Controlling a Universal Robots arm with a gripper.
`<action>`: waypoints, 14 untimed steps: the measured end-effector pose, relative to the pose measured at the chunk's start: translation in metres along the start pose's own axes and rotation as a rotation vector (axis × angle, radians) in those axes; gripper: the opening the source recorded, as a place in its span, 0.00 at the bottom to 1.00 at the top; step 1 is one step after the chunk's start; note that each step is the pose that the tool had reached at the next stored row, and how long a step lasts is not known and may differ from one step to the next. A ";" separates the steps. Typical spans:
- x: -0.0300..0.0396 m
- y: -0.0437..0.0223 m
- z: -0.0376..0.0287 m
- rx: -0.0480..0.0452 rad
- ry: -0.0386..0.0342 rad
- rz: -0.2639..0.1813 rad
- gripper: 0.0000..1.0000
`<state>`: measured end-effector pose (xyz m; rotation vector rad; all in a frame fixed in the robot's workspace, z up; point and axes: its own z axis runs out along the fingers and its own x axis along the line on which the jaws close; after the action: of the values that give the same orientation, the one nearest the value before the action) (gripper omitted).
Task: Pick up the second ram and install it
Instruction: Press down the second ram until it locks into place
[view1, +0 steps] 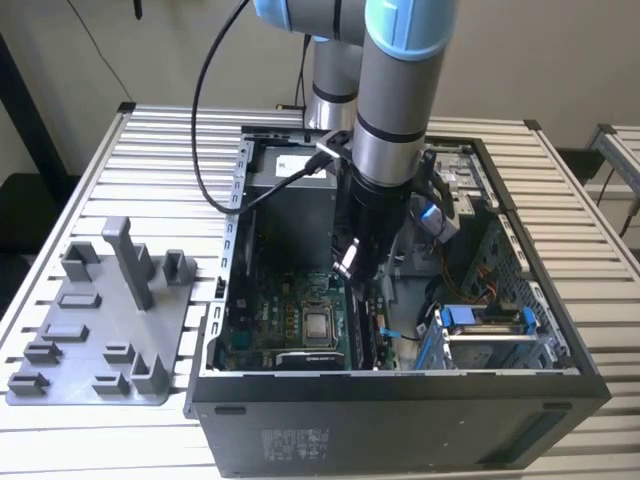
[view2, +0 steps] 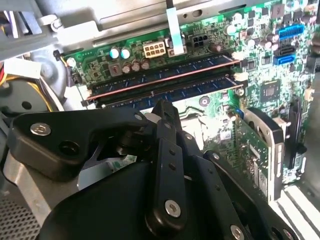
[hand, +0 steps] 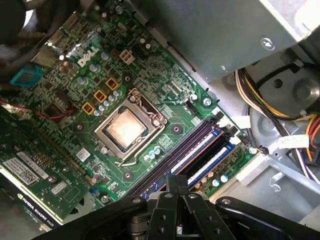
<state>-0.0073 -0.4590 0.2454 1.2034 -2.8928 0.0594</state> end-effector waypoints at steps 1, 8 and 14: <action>0.0001 0.0001 -0.0001 0.0004 -0.0003 -0.014 0.11; 0.0005 0.0005 0.0000 0.0026 -0.0037 -0.115 0.11; 0.0009 0.0010 0.0000 0.0044 -0.0067 -0.205 0.11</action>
<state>-0.0086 -0.4590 0.2454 1.4957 -2.7576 0.0601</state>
